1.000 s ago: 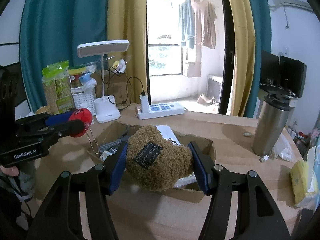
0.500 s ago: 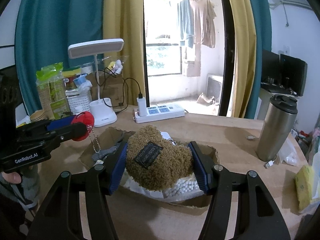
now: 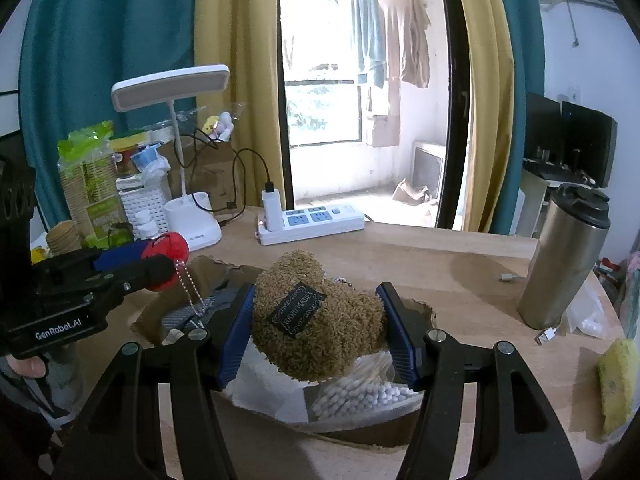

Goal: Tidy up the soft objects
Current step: 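Lower and release the teddy plush with the right tool while the left tool drops the red ball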

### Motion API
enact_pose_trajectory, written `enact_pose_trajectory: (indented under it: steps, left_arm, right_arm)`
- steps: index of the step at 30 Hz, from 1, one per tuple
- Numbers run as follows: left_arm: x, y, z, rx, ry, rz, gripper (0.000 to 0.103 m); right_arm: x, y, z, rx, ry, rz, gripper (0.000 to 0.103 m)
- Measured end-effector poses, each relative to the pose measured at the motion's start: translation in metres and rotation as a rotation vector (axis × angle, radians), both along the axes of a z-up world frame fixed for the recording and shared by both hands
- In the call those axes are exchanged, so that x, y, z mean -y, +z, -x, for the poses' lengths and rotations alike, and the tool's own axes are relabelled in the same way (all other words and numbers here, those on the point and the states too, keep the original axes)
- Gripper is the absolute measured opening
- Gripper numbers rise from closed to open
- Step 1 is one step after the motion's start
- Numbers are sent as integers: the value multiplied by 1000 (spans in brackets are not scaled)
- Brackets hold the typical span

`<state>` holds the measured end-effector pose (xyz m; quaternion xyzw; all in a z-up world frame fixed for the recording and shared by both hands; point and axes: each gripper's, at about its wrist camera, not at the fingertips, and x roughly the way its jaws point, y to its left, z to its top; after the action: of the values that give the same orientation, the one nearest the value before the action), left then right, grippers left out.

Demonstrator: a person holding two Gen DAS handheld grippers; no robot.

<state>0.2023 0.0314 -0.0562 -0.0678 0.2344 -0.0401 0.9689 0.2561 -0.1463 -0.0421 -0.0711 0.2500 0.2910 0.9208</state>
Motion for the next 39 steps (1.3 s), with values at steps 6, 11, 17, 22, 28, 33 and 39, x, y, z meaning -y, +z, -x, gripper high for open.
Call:
enact_pose_trajectory:
  steps: [6, 11, 17, 22, 28, 33, 39]
  left_arm:
    - [0, -8, -13, -25, 0, 5, 41]
    - [0, -20, -26, -58, -6, 14, 41]
    - [0, -29, -35, -81, -12, 20, 41]
    - [2, -38, -42, -111, -18, 17, 41]
    - [9, -50, -50, -170, -44, 6, 41]
    - [12, -54, -53, -182, -45, -11, 42]
    - [20, -57, -54, -191, -32, -74, 45]
  right_arm:
    - [-5, -10, -13, -28, -2, 5, 64]
    - [-7, -20, -22, -51, -7, 17, 64]
    - [-12, -33, -33, -88, -10, 35, 64]
    - [-22, -47, -38, -122, 3, 71, 64]
    - [-24, -56, -43, -147, -6, 85, 64]
    - [-32, -64, -43, -154, 3, 142, 65]
    - [-36, -67, -42, -150, 8, 162, 67]
